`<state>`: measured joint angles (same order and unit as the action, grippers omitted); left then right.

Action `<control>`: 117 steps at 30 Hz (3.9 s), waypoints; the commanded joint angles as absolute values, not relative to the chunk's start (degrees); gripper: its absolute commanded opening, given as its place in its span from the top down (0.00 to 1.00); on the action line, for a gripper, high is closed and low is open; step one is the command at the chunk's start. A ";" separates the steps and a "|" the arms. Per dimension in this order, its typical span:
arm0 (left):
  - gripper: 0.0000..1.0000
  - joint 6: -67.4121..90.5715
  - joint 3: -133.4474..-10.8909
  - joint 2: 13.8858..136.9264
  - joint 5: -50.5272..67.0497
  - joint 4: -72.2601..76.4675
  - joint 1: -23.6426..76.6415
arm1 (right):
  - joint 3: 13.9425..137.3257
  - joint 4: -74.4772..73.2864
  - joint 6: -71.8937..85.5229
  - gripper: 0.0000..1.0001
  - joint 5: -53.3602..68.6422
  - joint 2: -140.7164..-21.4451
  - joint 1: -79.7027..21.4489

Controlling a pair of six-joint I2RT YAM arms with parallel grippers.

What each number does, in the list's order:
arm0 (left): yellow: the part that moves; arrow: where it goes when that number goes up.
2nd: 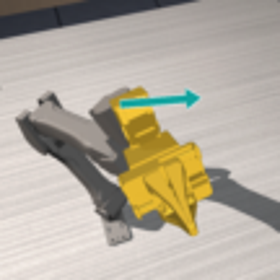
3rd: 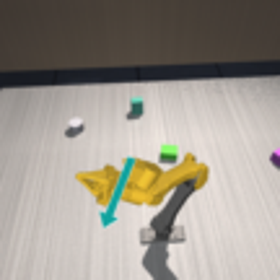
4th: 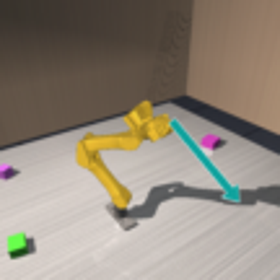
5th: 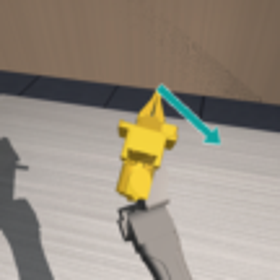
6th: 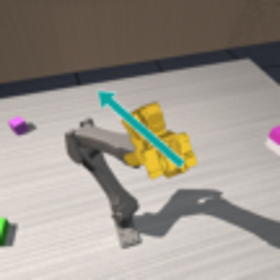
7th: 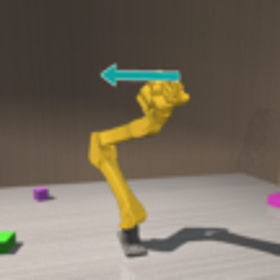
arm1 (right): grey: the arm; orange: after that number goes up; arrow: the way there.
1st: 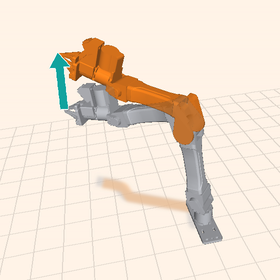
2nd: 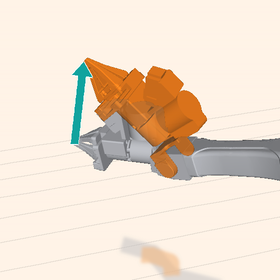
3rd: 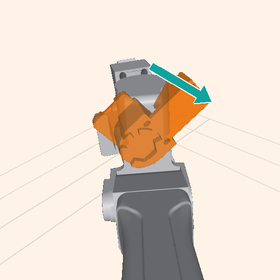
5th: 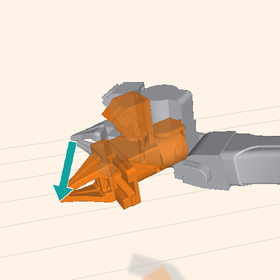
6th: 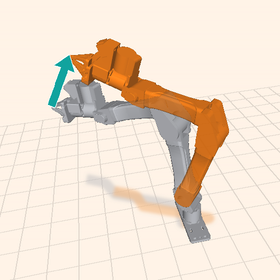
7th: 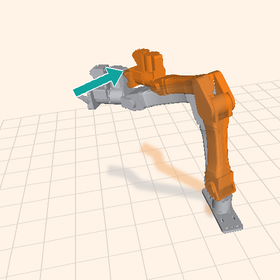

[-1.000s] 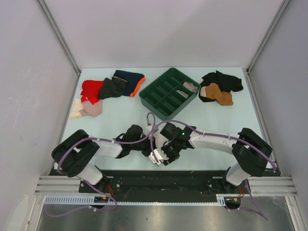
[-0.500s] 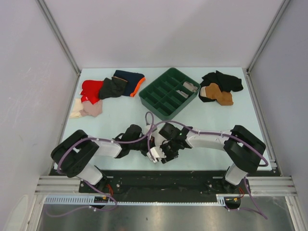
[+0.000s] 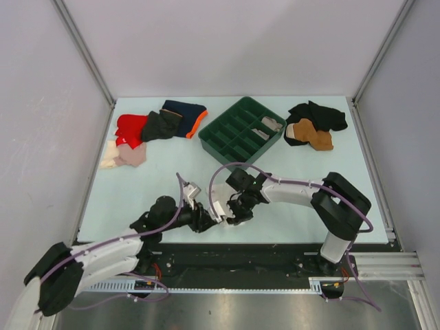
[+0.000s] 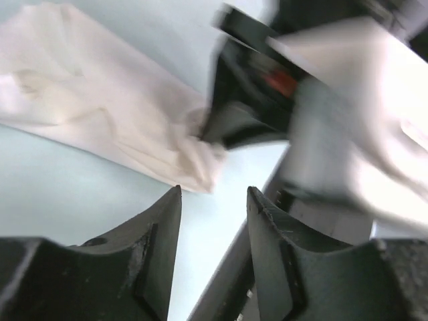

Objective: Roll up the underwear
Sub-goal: Roll the underwear to the corner of the board.

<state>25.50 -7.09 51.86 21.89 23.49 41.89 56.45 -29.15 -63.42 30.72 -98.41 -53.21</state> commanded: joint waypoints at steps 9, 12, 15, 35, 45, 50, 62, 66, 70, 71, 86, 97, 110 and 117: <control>0.40 12.06 5.17 24.45 5.45 27.68 62.39 | 73.03 -53.07 -61.87 0.87 40.51 -113.72 -49.57; 0.38 8.89 6.59 21.71 3.26 28.21 67.13 | 76.19 -58.52 -62.05 0.90 42.89 -117.06 -49.66; 0.36 5.90 5.20 23.63 0.89 28.13 69.77 | 78.31 -61.78 -60.82 0.91 44.82 -119.17 -49.48; 0.32 -11.95 -17.22 68.28 -3.16 27.33 76.73 | 81.83 -73.92 -64.51 0.91 52.03 -126.56 -43.24; 0.42 -12.83 -23.37 79.71 -4.22 24.52 76.90 | 81.83 -74.44 -65.30 0.91 52.38 -126.47 -42.10; 0.79 -11.43 -27.32 84.02 -6.85 20.67 76.64 | 81.83 -74.44 -65.30 0.91 52.47 -126.30 -42.01; 1.00 1.47 -26.11 83.94 10.88 16.25 66.20 | 81.39 -72.17 -65.65 0.80 54.67 -116.11 -33.78; 1.00 6.84 -24.26 83.41 20.37 18.63 60.13 | 80.25 -71.63 -68.46 0.77 55.81 -110.05 -28.40; 1.00 13.69 -24.60 86.65 31.78 20.39 53.36 | 74.90 -69.62 -74.08 0.72 55.55 -101.62 -27.68; 1.00 14.84 -25.13 89.27 33.12 20.04 51.00 | 73.14 -67.26 -76.44 0.71 55.02 -97.60 -28.03; 1.00 18.98 -33.22 102.74 39.11 12.92 46.14 | 43.16 -28.22 -74.62 0.50 28.59 -77.16 -52.38; 0.99 24.43 -30.85 102.57 39.20 19.59 43.86 | 40.87 -23.56 -72.95 0.57 20.75 -84.72 -53.26; 0.39 20.15 -13.38 65.07 23.49 31.28 43.68 | 51.14 -40.85 -71.37 0.94 34.26 -91.23 -47.03; 0.29 9.25 -3.27 41.33 11.38 34.98 59.72 | 63.97 -60.26 -69.70 0.94 47.71 -102.47 -43.33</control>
